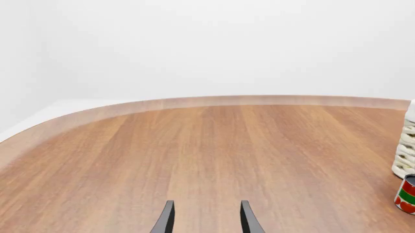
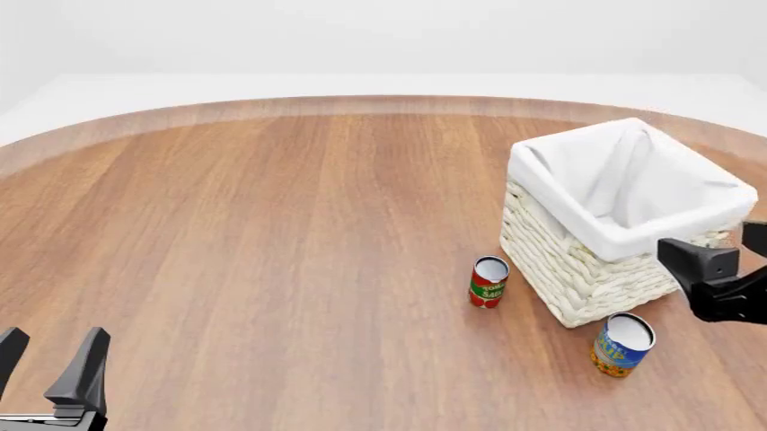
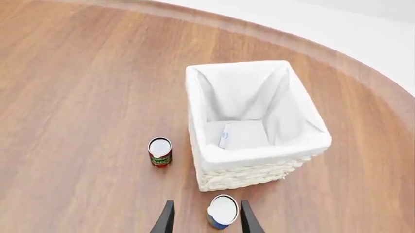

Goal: Pick up the alphabet soup and the cream cheese box, and put them in the basket.

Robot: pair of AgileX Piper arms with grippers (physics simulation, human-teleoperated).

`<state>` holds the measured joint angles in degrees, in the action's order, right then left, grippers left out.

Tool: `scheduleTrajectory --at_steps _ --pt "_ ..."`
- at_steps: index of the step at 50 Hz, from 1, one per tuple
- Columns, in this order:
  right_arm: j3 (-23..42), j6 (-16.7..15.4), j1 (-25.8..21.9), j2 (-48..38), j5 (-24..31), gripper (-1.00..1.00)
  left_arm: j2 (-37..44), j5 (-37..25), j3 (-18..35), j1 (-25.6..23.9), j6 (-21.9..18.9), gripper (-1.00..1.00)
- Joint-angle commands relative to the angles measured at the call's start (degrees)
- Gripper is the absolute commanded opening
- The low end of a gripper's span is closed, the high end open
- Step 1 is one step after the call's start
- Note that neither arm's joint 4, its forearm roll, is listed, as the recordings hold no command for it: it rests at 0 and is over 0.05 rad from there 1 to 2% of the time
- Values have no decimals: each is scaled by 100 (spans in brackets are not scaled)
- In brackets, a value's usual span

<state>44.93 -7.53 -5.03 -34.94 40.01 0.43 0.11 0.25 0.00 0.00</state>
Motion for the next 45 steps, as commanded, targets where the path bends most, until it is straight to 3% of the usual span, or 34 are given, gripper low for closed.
scheduleTrajectory --at_steps 1,45 --pt "-115 38 47 222 140 100 0 0 0 0 0 100" --pt "-975 185 371 367 -287 100 0 0 0 0 0 100"
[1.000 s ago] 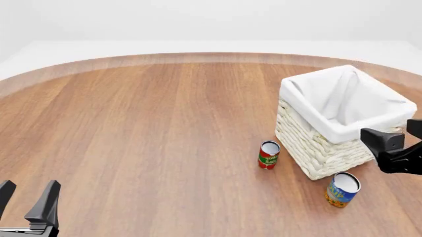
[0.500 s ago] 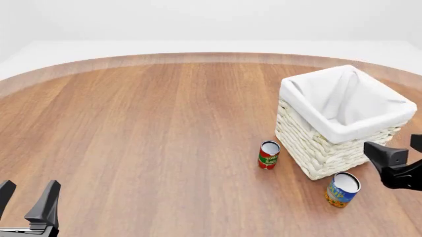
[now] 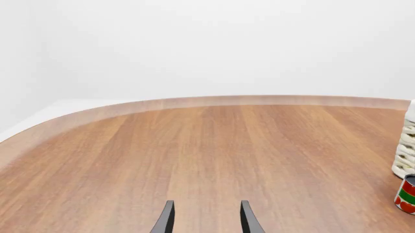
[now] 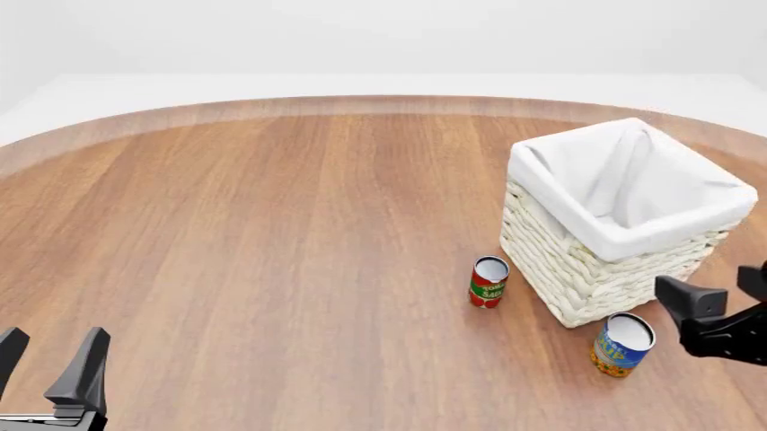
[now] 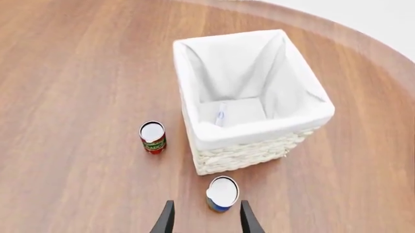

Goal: Pick up the alphabet soup and the cream cheese box, and put them in the basket.

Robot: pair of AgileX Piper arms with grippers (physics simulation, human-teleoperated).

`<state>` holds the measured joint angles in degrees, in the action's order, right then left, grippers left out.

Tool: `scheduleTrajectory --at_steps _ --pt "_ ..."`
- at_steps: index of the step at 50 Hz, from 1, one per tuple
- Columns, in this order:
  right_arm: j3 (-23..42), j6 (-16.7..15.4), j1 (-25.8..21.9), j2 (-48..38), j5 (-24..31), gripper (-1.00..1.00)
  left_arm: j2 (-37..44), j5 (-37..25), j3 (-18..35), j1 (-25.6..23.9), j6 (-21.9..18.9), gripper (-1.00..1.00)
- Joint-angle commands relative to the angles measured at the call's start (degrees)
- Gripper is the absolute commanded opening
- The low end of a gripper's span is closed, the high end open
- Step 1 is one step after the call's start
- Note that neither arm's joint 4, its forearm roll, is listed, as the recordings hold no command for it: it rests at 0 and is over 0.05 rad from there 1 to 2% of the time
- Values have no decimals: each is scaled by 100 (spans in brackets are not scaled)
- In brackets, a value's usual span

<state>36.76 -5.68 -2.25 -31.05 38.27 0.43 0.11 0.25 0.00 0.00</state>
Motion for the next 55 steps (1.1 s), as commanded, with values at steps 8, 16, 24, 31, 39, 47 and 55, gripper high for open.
scheduleTrajectory --at_steps 8,16,24,31,39,47,55 --pt "-250 5 146 -32 -190 100 0 0 0 0 0 100" --pt "-429 35 197 4 -261 100 0 0 0 0 0 100" --pt "-565 46 229 -22 -368 100 0 0 0 0 0 100" --pt "-690 54 263 -6 -411 100 0 0 0 0 0 100" --pt "-815 40 319 -79 -555 100 0 0 0 0 0 100" --pt "-933 26 293 -119 -611 100 0 0 0 0 0 100" --pt "-1078 32 314 -181 -710 100 0 0 0 0 0 100"
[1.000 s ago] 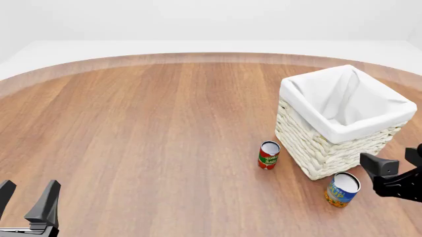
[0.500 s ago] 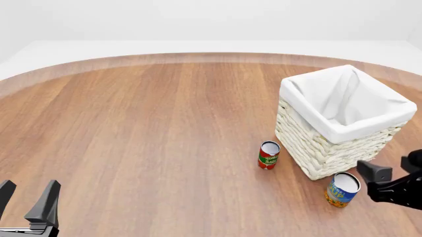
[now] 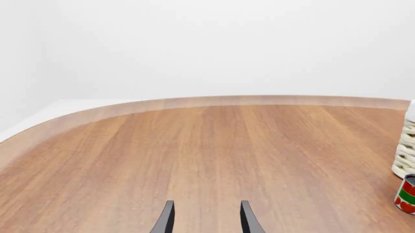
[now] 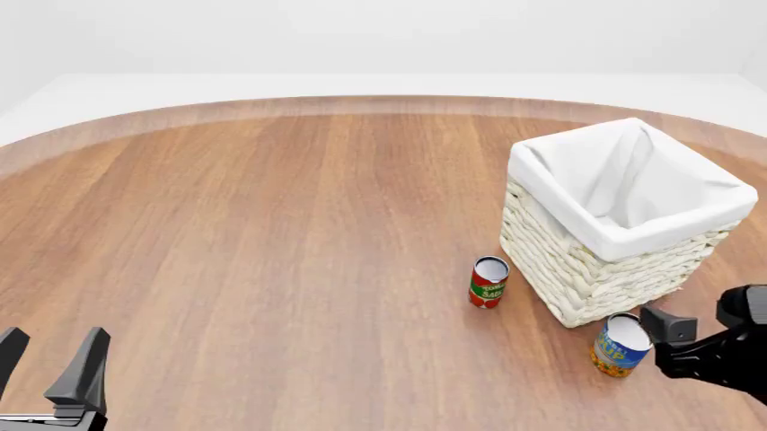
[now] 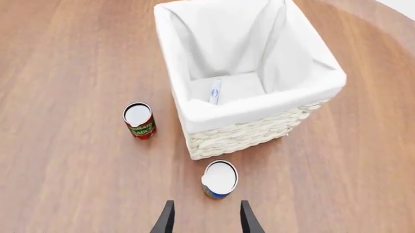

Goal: Pick up the alphabet soup and the cream cheese box, and put them in the basket.

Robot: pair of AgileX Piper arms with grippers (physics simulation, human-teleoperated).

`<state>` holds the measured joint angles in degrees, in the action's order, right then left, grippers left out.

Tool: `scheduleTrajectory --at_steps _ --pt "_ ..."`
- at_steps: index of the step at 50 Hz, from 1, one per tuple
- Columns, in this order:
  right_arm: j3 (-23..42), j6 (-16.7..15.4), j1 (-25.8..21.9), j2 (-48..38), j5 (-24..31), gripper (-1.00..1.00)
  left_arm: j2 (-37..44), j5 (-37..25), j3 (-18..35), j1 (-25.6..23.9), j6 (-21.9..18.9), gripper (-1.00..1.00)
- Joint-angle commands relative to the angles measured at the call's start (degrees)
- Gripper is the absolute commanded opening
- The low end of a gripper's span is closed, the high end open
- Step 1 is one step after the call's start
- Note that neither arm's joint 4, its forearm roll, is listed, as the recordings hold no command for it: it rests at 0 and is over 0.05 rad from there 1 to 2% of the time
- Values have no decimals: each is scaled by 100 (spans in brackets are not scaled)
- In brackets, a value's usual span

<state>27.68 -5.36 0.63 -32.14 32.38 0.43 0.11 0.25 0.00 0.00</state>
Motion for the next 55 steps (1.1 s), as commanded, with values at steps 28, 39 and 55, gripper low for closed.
scheduleTrajectory --at_steps 28,39,55 --pt "-458 100 35 273 71 100 0 0 0 0 0 100" --pt "-553 136 21 433 172 100 0 0 0 0 0 100" --pt "-702 155 15 520 242 100 0 0 0 0 0 100"
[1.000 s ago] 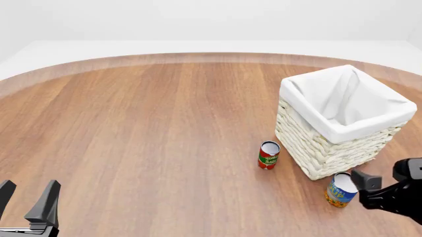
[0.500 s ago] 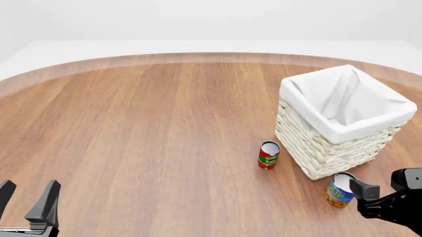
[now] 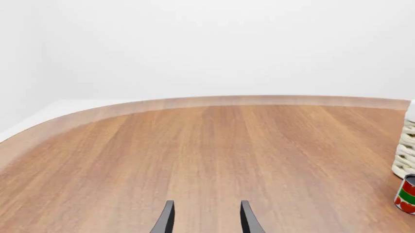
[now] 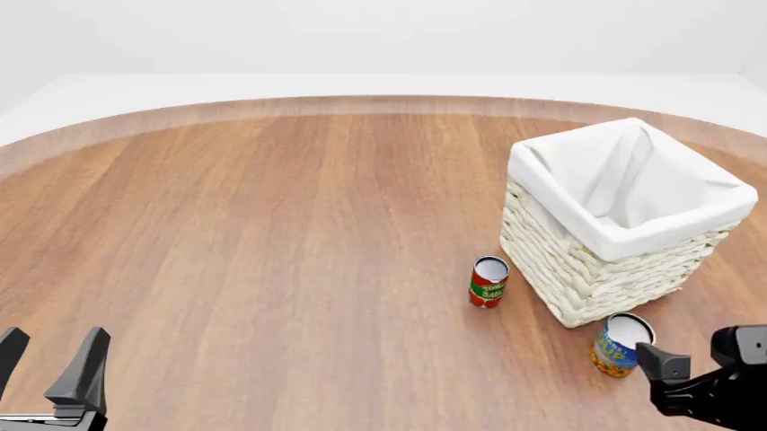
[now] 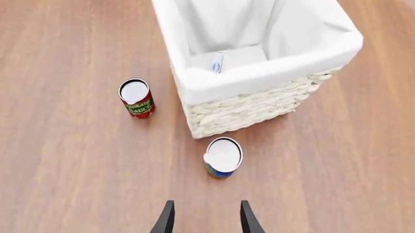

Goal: Pick up the alphabet soup and the cream cheese box, and put them in the basket.

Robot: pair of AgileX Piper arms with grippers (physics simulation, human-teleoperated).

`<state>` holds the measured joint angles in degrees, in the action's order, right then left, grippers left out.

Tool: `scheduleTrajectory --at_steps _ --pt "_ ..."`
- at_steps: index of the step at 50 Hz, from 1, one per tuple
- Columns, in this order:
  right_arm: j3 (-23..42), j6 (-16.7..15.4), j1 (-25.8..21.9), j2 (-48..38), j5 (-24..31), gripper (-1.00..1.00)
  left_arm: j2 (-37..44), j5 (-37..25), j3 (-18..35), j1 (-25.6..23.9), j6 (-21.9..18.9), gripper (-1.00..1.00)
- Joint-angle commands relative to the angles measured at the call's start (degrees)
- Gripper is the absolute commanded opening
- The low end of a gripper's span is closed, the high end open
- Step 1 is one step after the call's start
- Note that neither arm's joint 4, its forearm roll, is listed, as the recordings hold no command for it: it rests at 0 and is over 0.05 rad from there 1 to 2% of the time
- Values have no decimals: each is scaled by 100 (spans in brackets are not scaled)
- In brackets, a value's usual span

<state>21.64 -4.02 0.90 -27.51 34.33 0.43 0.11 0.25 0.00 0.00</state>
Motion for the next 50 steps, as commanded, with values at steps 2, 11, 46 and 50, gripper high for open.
scheduleTrajectory --at_steps 2,11,46,50 --pt "-114 17 9 50 43 100 0 0 0 0 0 100" --pt "-126 14 70 101 89 100 0 0 0 0 0 100" --pt "-181 -8 262 95 100 100 0 0 0 0 0 100" --pt "-181 -8 262 95 100 100 0 0 0 0 0 100"
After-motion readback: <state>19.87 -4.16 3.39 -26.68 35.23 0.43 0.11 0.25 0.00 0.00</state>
